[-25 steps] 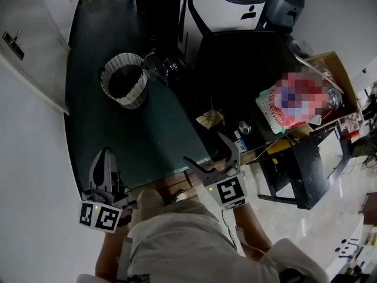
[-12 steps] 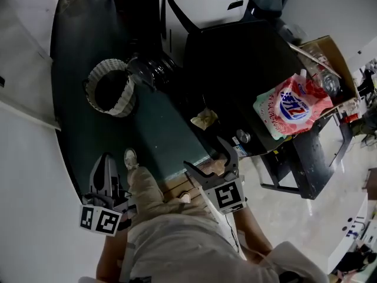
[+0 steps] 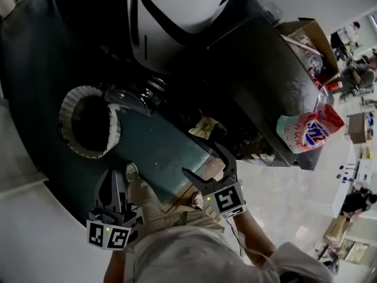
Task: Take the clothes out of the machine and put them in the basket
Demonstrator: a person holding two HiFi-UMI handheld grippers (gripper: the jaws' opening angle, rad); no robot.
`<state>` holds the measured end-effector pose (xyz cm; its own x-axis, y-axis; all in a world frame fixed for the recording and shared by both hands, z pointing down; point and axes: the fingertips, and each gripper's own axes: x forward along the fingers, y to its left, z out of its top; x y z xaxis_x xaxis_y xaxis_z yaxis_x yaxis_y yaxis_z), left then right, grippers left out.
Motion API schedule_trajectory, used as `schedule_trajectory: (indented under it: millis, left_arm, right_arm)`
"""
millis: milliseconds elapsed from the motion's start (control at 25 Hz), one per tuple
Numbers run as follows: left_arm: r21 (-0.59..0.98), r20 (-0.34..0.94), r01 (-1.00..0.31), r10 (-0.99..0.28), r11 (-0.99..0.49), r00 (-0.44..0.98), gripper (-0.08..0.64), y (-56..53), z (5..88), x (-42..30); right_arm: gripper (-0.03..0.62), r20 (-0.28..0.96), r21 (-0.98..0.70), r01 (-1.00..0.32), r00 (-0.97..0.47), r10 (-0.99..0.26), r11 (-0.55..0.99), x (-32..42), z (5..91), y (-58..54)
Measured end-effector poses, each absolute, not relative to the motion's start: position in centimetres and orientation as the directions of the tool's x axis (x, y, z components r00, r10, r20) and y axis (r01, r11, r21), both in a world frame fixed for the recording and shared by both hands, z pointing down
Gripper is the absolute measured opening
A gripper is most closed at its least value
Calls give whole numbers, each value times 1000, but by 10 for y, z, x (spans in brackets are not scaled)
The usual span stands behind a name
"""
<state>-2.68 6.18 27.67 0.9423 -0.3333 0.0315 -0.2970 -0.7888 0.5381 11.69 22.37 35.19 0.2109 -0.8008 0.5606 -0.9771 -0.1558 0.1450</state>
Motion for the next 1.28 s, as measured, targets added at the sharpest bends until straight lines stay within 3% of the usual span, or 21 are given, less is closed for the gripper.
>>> schedule_trajectory:
  millis: [320,560,800,1000,1280]
  left_arm:
    - [529,-32,75,68,-845,997,14,-25,205,75]
    - [519,-72,309,320,-797,945,14,56,158,138]
    - [547,-44,426,483,-721,874,14,140,171,151]
    - [529,-10,389,453,-754,892,14,169,177,148]
    - [549,47,263,343,-793,938,14,130,257,136]
  right_arm:
    - [456,587,189,-850,499,-637,-491,116,266,205]
    - [456,542,198,-688,670,-506,-699,117,224,278]
    - [456,527,177,-545,755,-389,-819,102,242,345]
    - [456,561,131,-571,717,-414,-811,86,264,384]
    - [456,588,167,-677,652,-478,-717,119,336,350]
